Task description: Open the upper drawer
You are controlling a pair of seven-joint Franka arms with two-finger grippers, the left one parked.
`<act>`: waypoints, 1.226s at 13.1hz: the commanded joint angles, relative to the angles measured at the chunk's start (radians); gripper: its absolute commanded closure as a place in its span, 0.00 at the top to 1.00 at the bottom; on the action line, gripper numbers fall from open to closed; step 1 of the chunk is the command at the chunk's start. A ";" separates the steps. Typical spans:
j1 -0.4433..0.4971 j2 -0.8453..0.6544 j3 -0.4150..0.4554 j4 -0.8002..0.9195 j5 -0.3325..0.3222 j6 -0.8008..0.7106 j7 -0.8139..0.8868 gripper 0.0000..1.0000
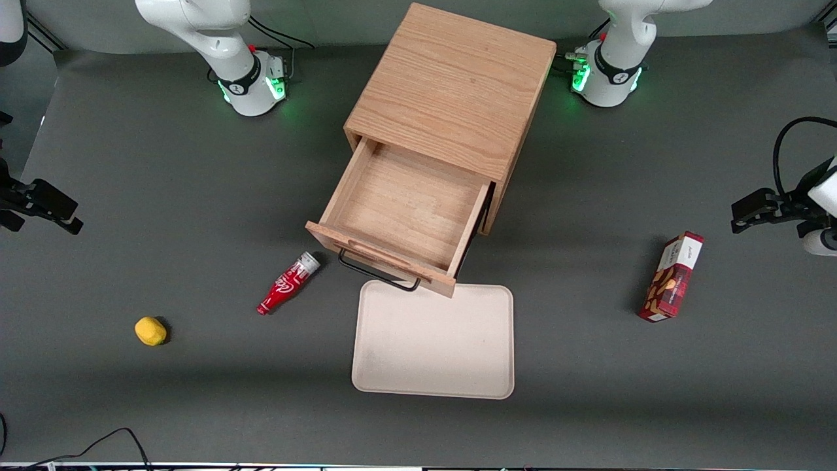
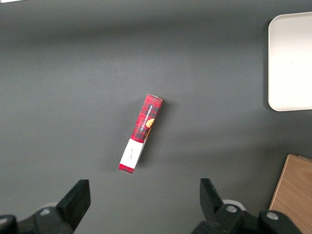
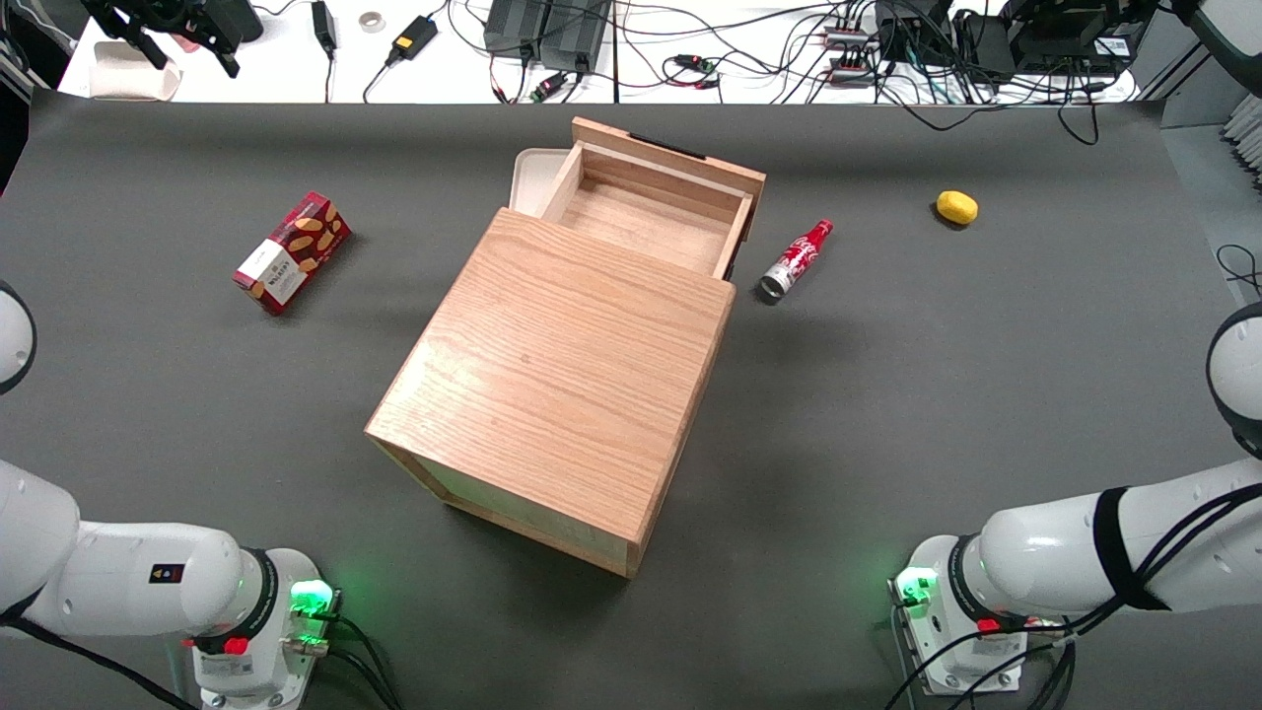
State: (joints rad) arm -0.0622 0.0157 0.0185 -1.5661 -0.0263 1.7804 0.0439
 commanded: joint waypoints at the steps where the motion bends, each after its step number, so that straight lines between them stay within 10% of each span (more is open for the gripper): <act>1: 0.002 -0.013 -0.005 -0.011 0.022 -0.007 -0.019 1.00; 16: 0.004 0.009 0.003 0.004 0.022 -0.006 -0.022 1.00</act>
State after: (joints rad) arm -0.0611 0.0184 0.0202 -1.5703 -0.0245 1.7804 0.0435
